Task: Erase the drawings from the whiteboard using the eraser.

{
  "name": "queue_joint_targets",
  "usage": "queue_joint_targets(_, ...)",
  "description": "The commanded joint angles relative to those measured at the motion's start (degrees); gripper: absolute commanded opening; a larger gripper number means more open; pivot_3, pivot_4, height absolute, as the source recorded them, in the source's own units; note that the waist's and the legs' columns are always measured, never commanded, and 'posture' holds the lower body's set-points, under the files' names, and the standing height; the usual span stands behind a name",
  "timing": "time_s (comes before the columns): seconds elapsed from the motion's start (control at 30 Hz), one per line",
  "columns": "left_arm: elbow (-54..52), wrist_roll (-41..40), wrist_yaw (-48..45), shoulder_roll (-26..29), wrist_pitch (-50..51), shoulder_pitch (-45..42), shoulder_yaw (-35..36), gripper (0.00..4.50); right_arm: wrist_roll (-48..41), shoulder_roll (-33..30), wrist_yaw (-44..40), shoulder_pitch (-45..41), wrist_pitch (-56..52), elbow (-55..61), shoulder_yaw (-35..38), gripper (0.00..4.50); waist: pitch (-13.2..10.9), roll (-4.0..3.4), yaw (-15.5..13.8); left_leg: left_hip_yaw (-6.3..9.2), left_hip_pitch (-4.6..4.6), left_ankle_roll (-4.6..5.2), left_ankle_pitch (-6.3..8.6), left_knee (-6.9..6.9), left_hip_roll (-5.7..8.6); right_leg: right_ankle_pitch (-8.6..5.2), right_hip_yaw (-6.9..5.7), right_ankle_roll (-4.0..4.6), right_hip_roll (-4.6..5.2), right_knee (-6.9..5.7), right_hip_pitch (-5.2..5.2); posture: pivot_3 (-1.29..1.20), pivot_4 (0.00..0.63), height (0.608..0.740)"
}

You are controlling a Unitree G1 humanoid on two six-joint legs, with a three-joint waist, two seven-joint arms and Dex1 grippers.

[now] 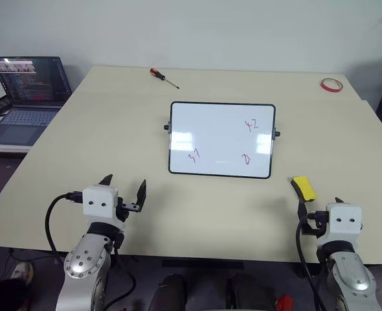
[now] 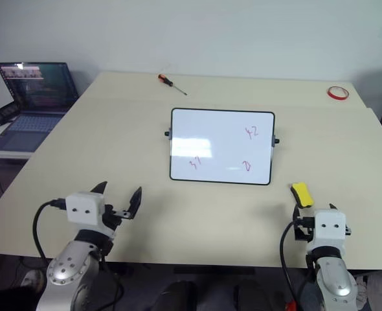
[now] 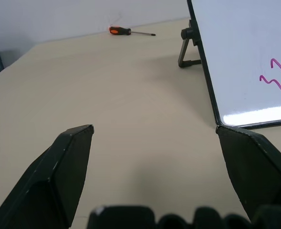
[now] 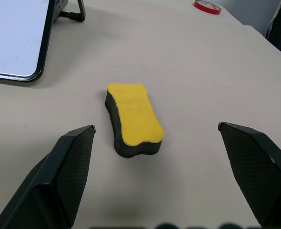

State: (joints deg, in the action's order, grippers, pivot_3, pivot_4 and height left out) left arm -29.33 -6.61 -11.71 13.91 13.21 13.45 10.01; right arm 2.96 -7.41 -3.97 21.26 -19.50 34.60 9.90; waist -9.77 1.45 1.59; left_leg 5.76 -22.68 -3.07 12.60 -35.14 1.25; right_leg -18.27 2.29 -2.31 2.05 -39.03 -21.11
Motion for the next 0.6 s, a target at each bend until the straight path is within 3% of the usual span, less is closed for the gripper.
queue_joint_targets(0.03,-1.9,0.2,0.7,-0.8,-1.8,-0.5,-0.7,4.5,-0.8,-1.1,-0.7,-0.9,1.0,0.9,1.2,4.46,0.0,0.0,0.0,0.0,0.0,0.0,0.0,0.0,0.0,0.0,0.0,0.0,0.0,0.0,0.0,0.0,0.15,0.74)
queue_joint_targets(0.5,0.4,0.9,2.1,-1.1,-2.8,-4.0,0.0,4.5,-0.9,-1.7,-0.7,-7.3,1.7,-3.4,1.4,4.46,0.0,0.01,0.0,-0.03,-0.02,0.0,0.0,0.0,0.02,0.01,-0.01,0.01,-0.02,-0.01,-0.01,0.0,0.15,0.74)
queue_joint_targets(0.6,3.9,-4.3,-5.4,1.9,-1.1,-12.5,-2.0,4.5,-2.6,-1.9,-1.5,-8.5,0.0,-2.7,2.7,4.46,0.0,0.02,-0.2,-0.03,0.01,0.0,0.0,0.0,0.03,0.01,-0.03,0.01,-0.03,-0.02,0.02,0.0,0.15,0.74)
